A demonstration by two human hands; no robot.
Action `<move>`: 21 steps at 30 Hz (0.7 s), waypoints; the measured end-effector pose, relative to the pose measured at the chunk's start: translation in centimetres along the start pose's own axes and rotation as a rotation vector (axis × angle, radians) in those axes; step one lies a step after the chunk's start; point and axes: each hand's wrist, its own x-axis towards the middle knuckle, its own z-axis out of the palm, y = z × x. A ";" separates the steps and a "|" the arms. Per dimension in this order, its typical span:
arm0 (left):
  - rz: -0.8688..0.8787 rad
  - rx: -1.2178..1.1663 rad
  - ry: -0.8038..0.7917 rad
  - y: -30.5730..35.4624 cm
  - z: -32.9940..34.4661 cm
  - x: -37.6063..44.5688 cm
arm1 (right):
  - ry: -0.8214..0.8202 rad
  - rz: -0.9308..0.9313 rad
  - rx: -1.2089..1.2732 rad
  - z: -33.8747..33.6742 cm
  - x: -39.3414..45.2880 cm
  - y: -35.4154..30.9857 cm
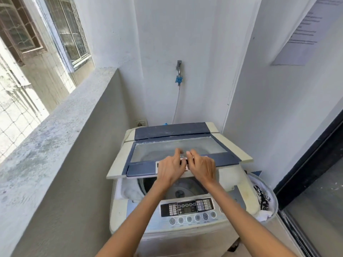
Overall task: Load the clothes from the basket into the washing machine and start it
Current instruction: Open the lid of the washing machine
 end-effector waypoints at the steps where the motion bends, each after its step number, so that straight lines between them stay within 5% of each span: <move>1: -0.001 0.002 0.029 0.3 -1.2 1.3 | 0.044 -0.020 0.003 -0.8 1.8 -0.2; 7: 0.009 0.149 0.189 1.6 -6.9 10.1 | 0.179 -0.143 -0.049 -3.7 12.6 -1.0; 13: 0.064 0.241 0.533 0.7 -6.7 16.0 | 0.068 -0.189 -0.007 -3.7 23.1 -0.9; 21: -0.005 0.366 0.337 -3.2 -4.4 23.7 | -0.116 -0.145 0.025 0.5 35.1 0.2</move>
